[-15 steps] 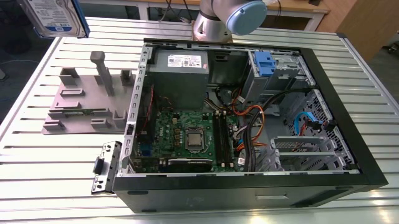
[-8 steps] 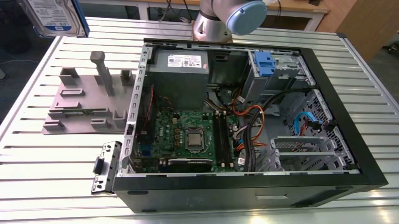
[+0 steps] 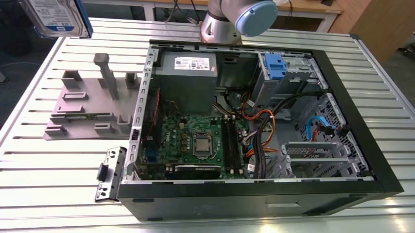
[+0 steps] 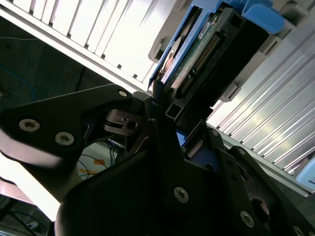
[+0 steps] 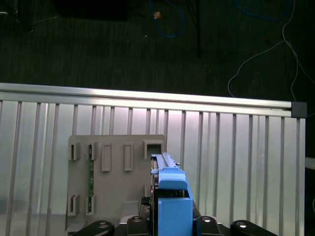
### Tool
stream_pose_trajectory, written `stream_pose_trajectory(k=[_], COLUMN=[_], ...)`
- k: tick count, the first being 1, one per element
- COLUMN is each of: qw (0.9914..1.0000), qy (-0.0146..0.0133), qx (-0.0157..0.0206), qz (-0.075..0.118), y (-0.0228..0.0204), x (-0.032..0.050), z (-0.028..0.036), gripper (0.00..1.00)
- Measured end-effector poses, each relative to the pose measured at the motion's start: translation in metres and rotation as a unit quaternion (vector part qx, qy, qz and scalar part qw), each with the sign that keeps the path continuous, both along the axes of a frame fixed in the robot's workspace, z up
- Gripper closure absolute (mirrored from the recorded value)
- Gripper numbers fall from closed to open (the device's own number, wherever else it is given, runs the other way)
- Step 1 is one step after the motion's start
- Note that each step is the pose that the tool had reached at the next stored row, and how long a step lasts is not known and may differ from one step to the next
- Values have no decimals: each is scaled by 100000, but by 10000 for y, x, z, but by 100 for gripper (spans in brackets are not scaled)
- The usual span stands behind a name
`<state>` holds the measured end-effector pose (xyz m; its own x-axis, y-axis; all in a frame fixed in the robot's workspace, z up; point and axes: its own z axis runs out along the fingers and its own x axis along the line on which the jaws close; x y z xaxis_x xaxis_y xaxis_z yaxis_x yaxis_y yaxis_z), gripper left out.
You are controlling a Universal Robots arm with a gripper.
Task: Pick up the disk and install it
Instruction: 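Pick up the disk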
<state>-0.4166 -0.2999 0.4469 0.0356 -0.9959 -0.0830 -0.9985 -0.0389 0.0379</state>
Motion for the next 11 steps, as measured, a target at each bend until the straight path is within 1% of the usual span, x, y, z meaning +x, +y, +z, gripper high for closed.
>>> stream_pose_trajectory(k=[11], qw=[100000], qy=[4], qx=[-2], qz=[0], y=[0], x=[0], z=[31], gripper=[64])
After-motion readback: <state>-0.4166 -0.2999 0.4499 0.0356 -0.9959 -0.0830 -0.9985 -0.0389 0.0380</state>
